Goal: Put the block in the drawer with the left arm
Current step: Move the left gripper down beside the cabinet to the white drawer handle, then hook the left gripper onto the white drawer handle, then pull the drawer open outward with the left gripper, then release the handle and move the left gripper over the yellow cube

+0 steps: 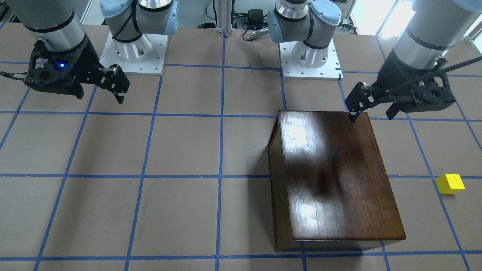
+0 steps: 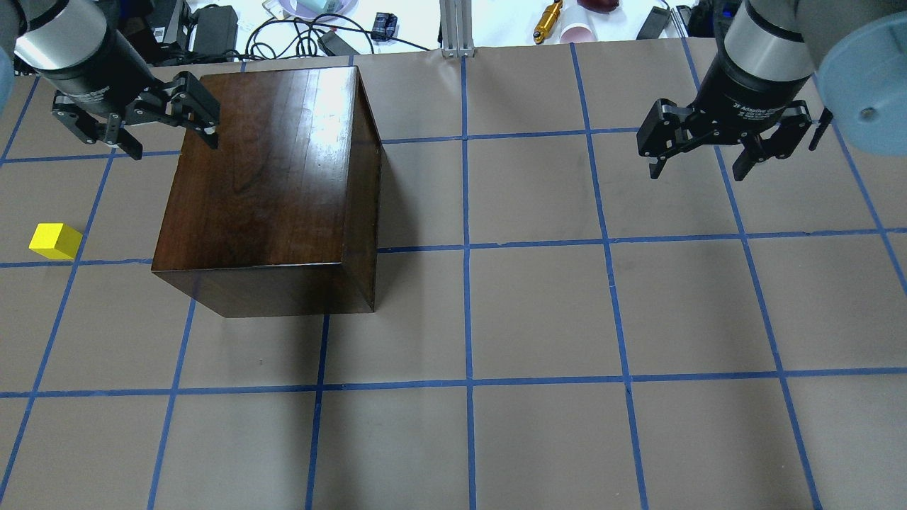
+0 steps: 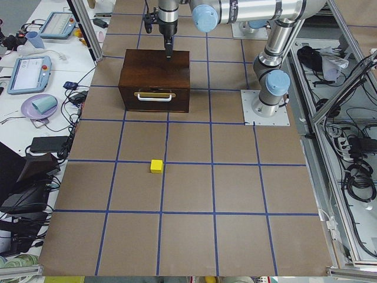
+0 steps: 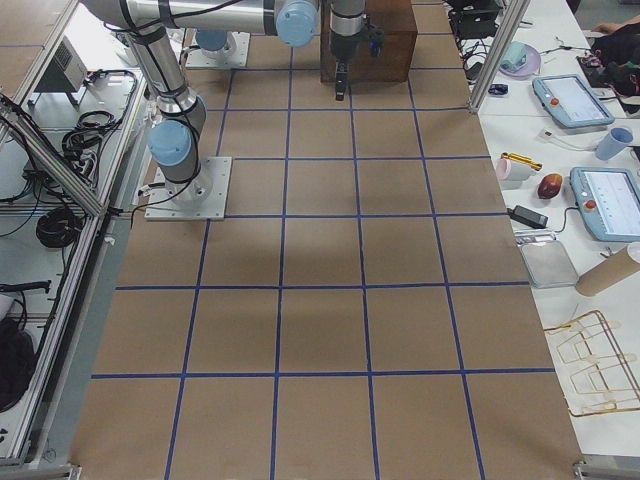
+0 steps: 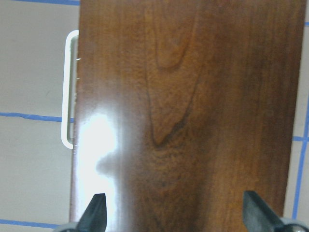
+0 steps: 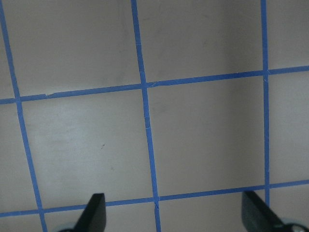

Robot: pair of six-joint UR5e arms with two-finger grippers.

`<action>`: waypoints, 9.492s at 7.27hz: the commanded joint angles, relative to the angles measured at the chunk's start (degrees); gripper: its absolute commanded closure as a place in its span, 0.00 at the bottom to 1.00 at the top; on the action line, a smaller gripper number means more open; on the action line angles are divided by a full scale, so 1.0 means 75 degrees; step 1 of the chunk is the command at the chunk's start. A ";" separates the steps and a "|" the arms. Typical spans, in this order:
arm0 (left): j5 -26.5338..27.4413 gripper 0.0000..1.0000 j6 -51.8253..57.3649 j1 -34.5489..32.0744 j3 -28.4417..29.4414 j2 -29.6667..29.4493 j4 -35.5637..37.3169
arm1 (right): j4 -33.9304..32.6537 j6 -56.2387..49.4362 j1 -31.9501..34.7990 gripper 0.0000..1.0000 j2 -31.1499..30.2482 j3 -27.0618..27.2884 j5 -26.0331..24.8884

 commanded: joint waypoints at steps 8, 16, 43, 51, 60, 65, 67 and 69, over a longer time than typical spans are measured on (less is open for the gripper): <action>-0.0117 0.00 0.2906 0.2026 0.0278 -0.1528 0.0035 | 0.0000 0.0000 0.0000 0.00 0.0000 0.0000 0.0000; -0.2355 0.00 0.4031 0.2729 0.0150 -0.2478 0.0164 | 0.0000 0.0000 0.0000 0.00 0.0000 0.0000 0.0000; -0.2098 0.17 0.4101 0.3092 -0.0097 -0.2807 0.0890 | 0.0000 0.0000 0.0000 0.00 0.0000 0.0000 -0.0011; -0.1723 0.17 0.4101 0.3186 -0.0073 -0.2818 0.1031 | 0.0000 0.0000 0.0000 0.00 0.0000 0.0000 0.0000; -0.1372 0.17 0.4253 0.3421 -0.0073 -0.2818 0.1195 | 0.0000 0.0000 0.0000 0.00 0.0000 0.0000 0.0000; -0.1032 0.16 0.4406 0.3421 0.0067 -0.2818 0.1254 | 0.0000 0.0000 0.0000 0.00 0.0000 0.0000 0.0000; -0.1032 0.16 0.4406 0.3421 0.0068 -0.2818 0.1230 | 0.0000 0.0000 0.0000 0.00 0.0000 0.0000 0.0000; -0.1032 0.15 0.4394 0.3432 0.0068 -0.2807 0.1230 | 0.0000 0.0000 0.0000 0.00 0.0000 0.0000 0.0000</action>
